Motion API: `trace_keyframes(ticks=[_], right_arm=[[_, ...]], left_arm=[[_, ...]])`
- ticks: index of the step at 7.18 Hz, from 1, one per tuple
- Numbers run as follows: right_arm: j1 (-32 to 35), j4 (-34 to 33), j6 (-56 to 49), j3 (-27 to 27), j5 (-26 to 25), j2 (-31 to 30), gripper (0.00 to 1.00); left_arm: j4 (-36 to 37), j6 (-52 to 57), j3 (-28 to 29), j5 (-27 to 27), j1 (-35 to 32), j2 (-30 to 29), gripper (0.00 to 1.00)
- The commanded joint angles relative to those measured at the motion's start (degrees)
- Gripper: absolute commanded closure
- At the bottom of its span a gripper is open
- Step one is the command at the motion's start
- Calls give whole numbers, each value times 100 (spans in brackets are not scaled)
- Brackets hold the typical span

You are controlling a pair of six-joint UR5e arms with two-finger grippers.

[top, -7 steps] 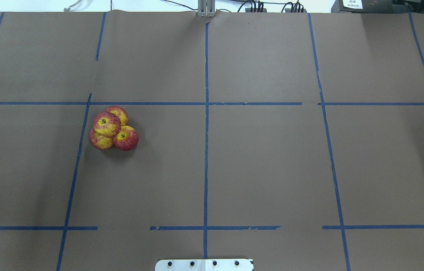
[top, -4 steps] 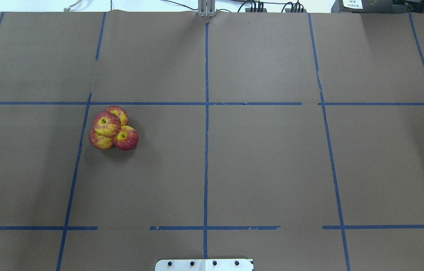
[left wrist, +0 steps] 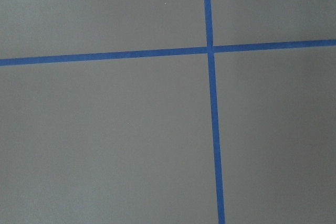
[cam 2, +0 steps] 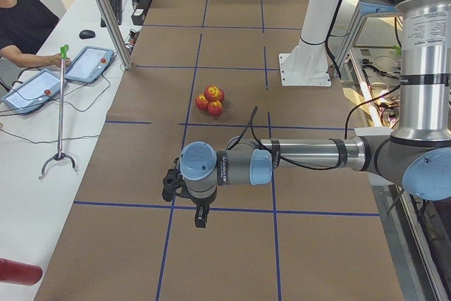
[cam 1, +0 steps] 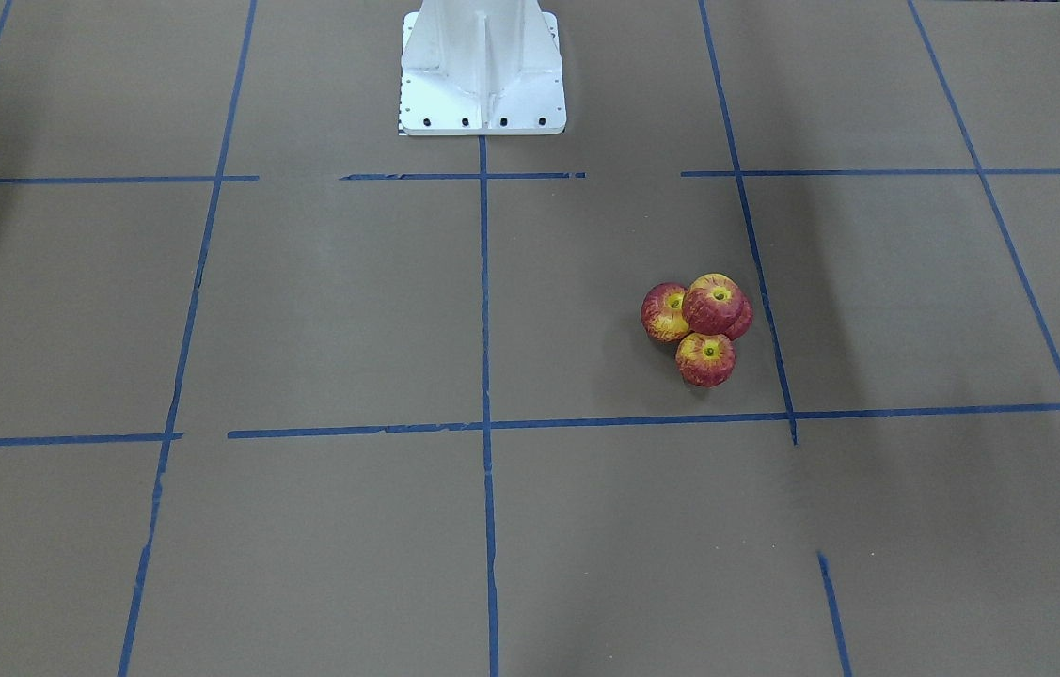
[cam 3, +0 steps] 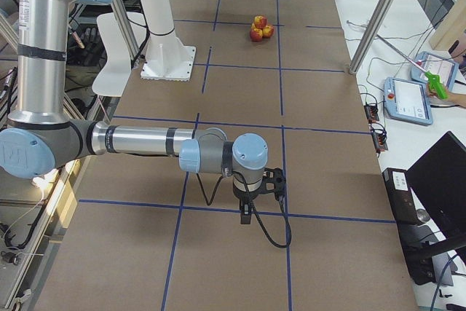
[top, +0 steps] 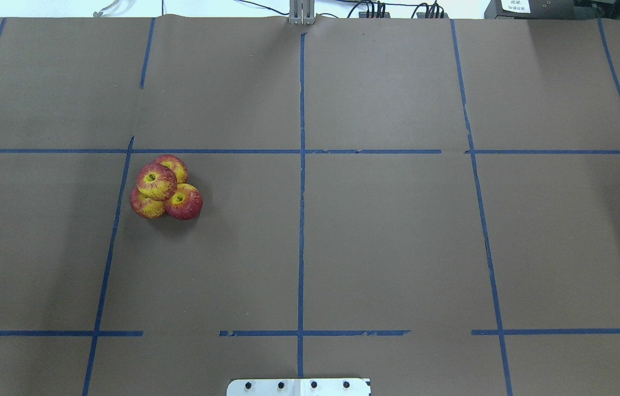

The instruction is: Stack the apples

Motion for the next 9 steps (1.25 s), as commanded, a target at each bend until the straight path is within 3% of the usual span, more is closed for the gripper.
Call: trace_keyframes(ticks=[1, 9], right_arm=[[0, 0, 0, 0, -4, 0, 0], [0, 0, 0, 0, -4, 0, 0]], left_arm=[[-4, 7, -7, 11, 2, -8, 0], [67, -1, 19, 11, 19, -26, 0]])
